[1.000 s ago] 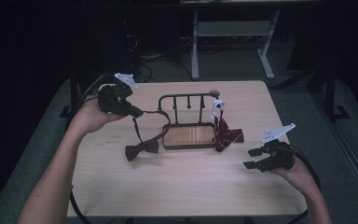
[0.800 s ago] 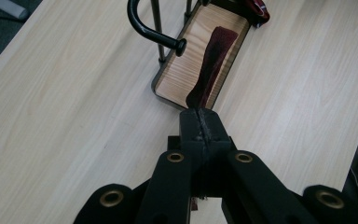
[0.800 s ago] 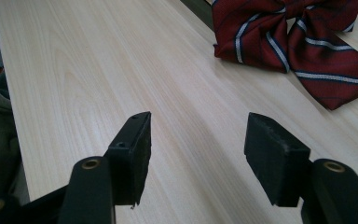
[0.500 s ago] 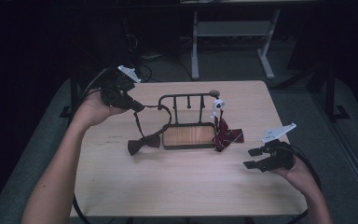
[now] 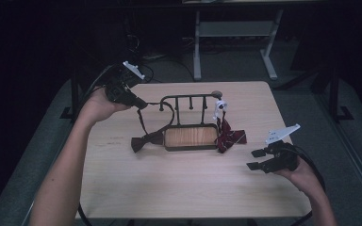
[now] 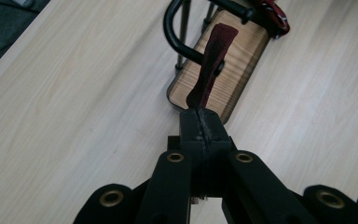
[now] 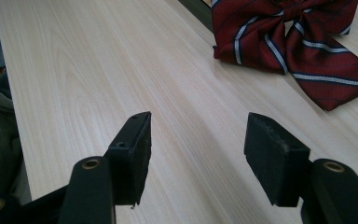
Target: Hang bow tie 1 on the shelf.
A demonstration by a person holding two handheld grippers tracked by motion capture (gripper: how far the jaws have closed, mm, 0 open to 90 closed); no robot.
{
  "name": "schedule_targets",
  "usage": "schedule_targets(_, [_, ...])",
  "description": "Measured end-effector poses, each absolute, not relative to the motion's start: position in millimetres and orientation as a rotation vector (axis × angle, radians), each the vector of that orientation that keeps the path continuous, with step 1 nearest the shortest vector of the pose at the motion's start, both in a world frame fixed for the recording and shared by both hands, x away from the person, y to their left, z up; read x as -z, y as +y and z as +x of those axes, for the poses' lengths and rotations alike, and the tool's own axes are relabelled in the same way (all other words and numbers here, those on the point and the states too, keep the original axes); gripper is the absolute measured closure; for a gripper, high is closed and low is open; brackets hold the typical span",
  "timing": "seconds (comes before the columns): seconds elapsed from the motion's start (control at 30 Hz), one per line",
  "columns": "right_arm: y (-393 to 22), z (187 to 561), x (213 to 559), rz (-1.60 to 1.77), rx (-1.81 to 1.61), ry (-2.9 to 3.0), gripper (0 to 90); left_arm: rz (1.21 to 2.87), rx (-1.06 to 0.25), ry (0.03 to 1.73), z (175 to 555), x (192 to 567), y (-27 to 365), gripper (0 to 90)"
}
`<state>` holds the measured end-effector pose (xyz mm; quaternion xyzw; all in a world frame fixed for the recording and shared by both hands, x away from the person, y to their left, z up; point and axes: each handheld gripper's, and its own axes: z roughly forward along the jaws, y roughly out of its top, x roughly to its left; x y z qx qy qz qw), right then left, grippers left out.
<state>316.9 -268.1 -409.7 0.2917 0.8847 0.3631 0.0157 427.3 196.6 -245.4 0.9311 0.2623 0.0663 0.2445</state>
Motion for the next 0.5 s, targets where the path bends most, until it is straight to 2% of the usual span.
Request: schedule_targets(0.5, [-268, 316, 409, 0.906, -1.135, 2.752, 41.2, 2.604, -0.234, 0.796, 440, 262, 189, 89.7])
